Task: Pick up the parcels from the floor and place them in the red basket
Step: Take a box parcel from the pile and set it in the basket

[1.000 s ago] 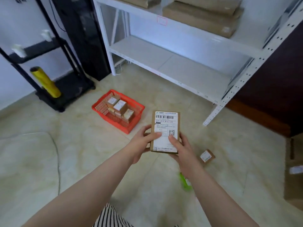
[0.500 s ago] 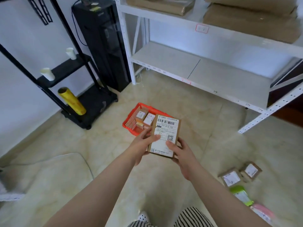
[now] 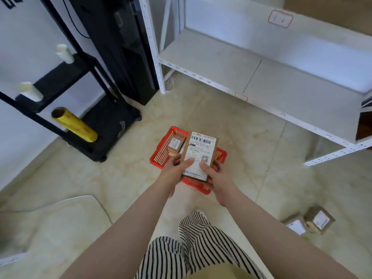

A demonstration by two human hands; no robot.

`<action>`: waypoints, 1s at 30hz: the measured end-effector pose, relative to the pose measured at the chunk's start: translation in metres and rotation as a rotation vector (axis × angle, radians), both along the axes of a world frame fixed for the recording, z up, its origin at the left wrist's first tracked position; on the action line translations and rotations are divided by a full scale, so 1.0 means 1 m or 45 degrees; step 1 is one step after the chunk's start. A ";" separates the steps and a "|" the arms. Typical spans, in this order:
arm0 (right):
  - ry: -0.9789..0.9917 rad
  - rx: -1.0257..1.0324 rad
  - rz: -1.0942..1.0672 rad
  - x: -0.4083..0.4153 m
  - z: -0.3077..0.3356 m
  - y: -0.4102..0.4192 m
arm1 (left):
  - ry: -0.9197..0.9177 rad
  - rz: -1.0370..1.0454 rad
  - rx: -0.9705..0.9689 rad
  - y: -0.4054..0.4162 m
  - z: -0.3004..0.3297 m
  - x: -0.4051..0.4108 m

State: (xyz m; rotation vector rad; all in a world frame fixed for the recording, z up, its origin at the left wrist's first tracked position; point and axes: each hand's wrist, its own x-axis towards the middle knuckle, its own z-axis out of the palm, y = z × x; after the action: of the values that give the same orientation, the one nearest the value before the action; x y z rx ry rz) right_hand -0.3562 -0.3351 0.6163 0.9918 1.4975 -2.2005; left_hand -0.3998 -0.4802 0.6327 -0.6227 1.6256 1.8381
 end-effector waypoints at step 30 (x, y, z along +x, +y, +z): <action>-0.437 -0.072 -0.547 -0.156 -0.401 0.032 | -0.645 -0.048 -0.197 0.075 -0.430 -0.171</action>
State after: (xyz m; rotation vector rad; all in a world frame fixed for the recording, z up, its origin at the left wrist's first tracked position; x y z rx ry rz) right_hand -0.5123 -0.3026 0.2149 1.6999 1.1413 -2.1678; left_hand -0.5706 -0.4052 0.2026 -1.0225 1.4253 1.3848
